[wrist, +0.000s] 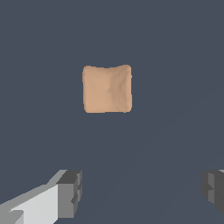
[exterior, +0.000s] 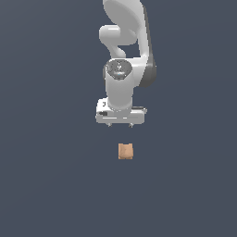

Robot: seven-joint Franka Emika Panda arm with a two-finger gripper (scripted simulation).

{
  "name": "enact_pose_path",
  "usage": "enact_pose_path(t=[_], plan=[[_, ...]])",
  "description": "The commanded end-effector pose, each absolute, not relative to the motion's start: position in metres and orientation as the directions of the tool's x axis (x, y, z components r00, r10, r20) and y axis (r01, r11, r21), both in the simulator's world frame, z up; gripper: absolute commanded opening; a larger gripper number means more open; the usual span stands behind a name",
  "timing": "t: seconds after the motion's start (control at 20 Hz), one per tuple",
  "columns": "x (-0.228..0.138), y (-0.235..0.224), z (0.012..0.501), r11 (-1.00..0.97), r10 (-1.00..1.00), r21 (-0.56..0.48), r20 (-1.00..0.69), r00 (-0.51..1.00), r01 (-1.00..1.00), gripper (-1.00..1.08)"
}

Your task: Pick up the object and move it to a goal position.

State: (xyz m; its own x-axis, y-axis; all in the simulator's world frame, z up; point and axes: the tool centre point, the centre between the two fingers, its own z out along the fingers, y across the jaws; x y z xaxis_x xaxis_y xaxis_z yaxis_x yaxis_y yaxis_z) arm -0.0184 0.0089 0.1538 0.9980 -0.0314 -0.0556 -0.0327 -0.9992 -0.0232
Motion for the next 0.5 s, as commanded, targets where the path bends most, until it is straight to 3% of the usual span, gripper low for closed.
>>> enact_pose_path(t=[0.0,0.45], plan=[[-0.018,0.009,0.154,-0.999,-0.031,-0.023,-0.056,0.998,-0.033,1.00],[-0.021,0.047,0.149,-0.999,-0.007,-0.047,-0.062,0.998,-0.010,1.00]])
